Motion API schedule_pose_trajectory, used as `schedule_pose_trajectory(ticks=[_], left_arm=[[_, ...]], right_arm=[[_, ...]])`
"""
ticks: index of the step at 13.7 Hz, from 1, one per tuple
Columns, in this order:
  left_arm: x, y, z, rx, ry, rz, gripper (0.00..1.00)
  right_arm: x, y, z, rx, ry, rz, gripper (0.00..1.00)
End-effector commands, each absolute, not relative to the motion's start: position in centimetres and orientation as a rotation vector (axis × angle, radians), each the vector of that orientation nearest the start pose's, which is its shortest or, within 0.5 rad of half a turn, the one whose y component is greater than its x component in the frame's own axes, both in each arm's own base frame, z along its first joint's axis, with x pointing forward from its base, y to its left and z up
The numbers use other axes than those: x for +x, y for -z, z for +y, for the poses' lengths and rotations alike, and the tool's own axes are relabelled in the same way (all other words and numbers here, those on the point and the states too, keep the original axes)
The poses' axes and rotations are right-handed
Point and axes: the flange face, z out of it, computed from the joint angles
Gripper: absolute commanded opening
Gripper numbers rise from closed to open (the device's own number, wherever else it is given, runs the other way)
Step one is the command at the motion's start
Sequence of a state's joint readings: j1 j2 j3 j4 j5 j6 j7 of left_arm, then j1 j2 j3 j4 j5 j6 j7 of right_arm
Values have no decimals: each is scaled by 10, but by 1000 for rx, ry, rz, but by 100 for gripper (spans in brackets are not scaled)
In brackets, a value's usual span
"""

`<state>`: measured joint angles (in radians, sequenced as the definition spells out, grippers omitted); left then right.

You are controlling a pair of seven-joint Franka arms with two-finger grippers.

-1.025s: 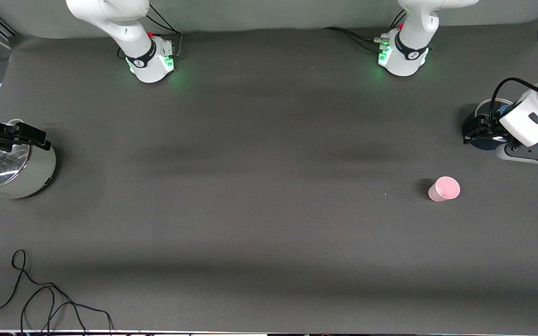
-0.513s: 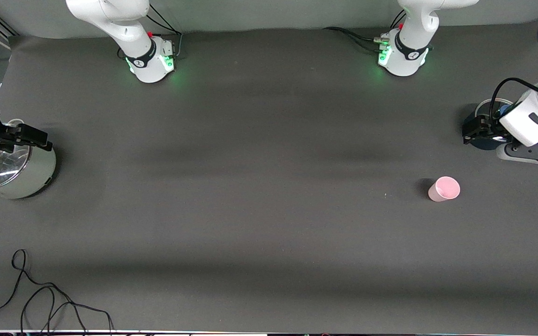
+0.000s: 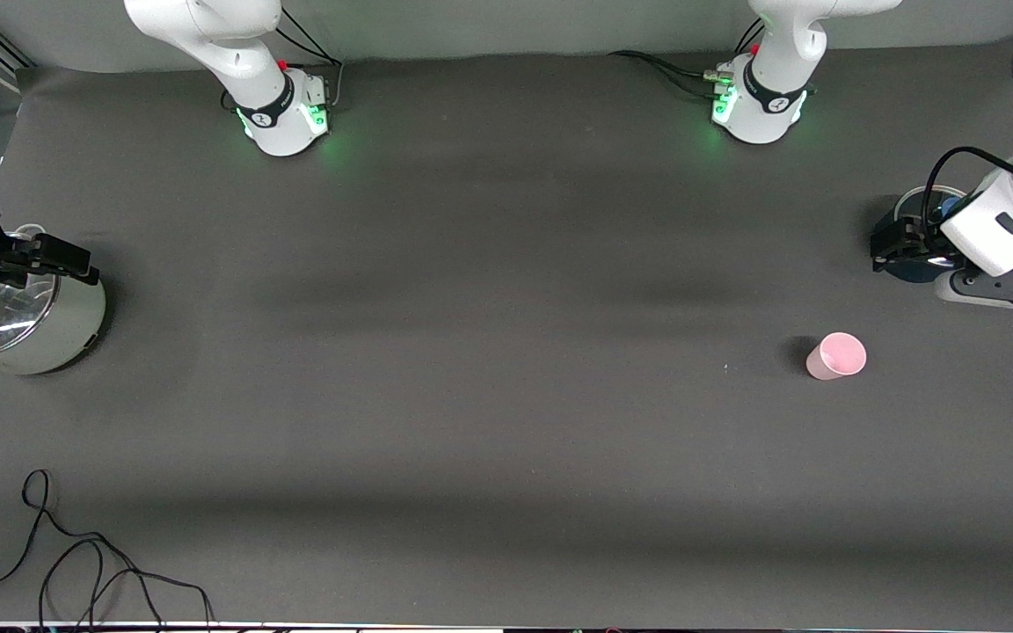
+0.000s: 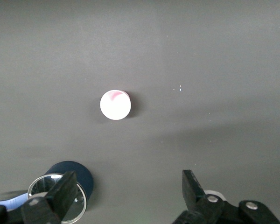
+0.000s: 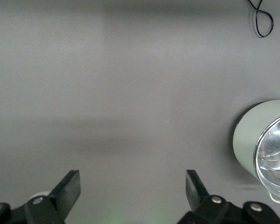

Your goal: Transfer pink cup from left to right arm

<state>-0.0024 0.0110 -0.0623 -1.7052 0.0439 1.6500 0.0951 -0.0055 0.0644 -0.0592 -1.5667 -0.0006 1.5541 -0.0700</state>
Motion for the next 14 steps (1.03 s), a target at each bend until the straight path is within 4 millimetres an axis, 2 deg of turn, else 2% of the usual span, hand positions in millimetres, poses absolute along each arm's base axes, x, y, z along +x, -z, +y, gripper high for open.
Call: schedule_pose_trajectory(ticks=[1, 11, 14], left_arm=[[559, -565, -31, -3086, -103, 268, 100], [561, -560, -31, -3086, -116, 273, 100], [564, -558, -27, -3072, -110, 446, 100]], right_arm=[[571, -591, -34, -3129, -109, -12, 100], [571, -591, -34, -3129, -109, -12, 100], [571, -591, -34, -3129, -109, -12, 100]])
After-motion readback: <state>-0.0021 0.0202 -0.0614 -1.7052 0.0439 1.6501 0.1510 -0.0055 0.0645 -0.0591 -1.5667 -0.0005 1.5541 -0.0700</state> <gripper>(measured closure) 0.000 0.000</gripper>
